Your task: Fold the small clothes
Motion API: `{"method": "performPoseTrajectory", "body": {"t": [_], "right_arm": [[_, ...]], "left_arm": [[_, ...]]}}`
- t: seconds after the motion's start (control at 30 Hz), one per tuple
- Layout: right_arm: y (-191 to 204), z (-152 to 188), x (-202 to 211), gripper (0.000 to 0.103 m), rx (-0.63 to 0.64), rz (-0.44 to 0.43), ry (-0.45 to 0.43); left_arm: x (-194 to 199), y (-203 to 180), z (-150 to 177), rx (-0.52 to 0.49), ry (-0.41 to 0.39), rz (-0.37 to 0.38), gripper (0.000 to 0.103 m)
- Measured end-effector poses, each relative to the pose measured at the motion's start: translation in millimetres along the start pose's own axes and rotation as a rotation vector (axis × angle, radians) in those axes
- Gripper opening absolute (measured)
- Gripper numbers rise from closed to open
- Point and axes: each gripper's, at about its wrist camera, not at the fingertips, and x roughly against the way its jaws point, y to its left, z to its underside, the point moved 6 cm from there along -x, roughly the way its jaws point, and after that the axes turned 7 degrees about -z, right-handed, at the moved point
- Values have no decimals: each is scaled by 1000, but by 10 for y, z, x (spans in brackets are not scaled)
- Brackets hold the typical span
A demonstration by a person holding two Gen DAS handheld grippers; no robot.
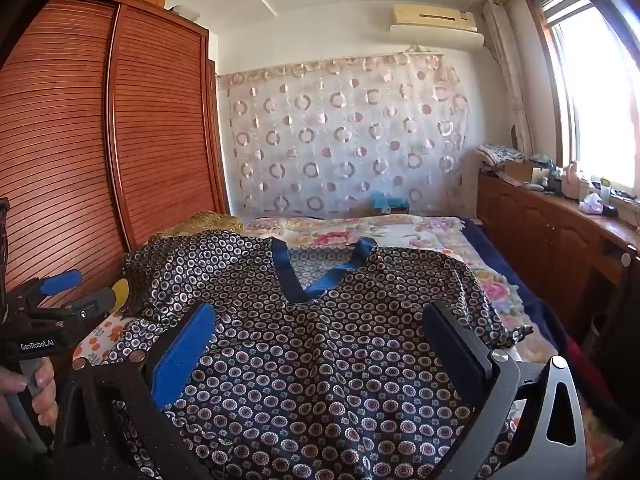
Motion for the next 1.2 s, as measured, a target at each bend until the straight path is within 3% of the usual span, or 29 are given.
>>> {"method": "performPoseTrajectory", "body": {"t": [1.2], "right_arm": [[-12, -9, 35, 103, -7, 9, -25]], "left_arm": [[126, 78, -94, -4, -24, -8, 103]]}}
